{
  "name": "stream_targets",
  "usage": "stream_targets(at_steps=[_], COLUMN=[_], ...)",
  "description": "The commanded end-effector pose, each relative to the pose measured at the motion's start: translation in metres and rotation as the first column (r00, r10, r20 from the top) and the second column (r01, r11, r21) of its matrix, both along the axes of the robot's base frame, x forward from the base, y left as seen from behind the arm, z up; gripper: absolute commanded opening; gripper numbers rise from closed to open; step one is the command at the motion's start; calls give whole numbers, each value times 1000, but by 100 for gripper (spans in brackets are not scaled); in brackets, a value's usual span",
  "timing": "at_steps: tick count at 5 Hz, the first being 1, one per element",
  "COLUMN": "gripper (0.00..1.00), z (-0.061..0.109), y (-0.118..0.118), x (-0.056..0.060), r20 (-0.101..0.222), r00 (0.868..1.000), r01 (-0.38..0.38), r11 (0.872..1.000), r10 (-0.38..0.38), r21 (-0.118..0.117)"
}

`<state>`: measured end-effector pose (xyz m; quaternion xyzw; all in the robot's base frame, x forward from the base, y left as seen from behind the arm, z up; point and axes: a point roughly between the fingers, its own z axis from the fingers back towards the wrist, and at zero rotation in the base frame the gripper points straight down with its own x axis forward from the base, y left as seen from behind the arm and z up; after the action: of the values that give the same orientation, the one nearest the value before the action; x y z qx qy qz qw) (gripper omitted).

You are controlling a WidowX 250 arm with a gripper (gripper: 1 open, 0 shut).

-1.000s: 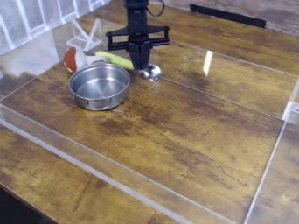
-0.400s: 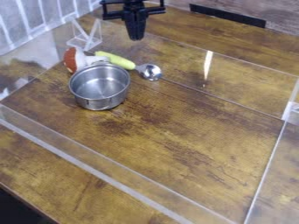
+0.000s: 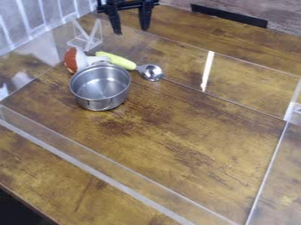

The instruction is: Move the green spoon to the left

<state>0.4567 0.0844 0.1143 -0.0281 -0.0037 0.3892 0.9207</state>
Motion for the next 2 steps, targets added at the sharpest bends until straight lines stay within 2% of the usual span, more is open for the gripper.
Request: stream_targets(at_steps=[1, 2], gripper=[100, 100], z=[19, -1], y=[8, 2], x=[-4, -11], r20=[51, 35], r00=[998, 991], r01=[-47, -128], r11=[999, 992], r10=[46, 127], r21=[15, 17])
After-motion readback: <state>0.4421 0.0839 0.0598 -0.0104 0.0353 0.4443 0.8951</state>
